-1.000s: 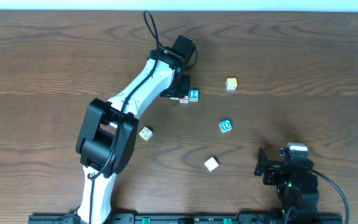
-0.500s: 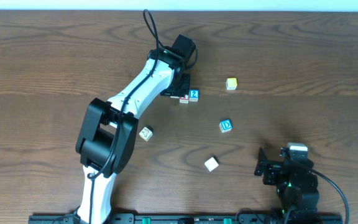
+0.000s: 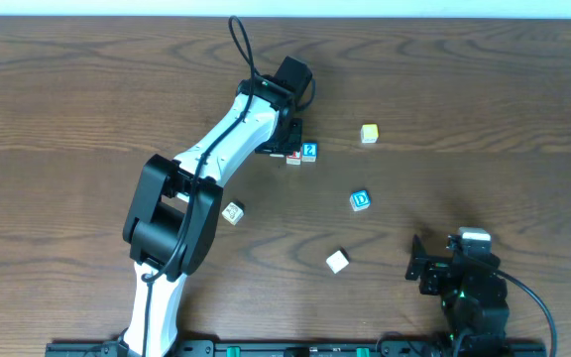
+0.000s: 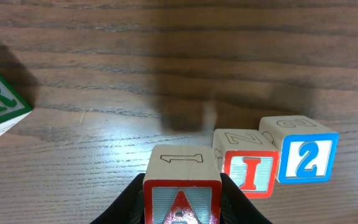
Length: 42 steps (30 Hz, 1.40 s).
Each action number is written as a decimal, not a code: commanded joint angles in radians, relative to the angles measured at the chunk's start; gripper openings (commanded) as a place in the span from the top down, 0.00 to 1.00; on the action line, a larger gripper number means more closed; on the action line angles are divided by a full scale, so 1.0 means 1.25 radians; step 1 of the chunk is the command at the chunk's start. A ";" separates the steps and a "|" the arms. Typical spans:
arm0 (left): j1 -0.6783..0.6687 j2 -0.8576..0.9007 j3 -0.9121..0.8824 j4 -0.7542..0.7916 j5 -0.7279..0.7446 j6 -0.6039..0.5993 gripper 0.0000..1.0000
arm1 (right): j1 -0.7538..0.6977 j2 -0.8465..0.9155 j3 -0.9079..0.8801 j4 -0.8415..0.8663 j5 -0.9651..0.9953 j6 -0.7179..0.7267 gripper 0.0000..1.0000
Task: Spell out Ai2
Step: 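Lower the 'A' block left of 'I' and open the left gripper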
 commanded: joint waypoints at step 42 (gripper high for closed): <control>0.002 0.025 -0.053 0.048 0.010 -0.030 0.66 | -0.008 -0.005 -0.003 -0.001 -0.003 -0.005 0.01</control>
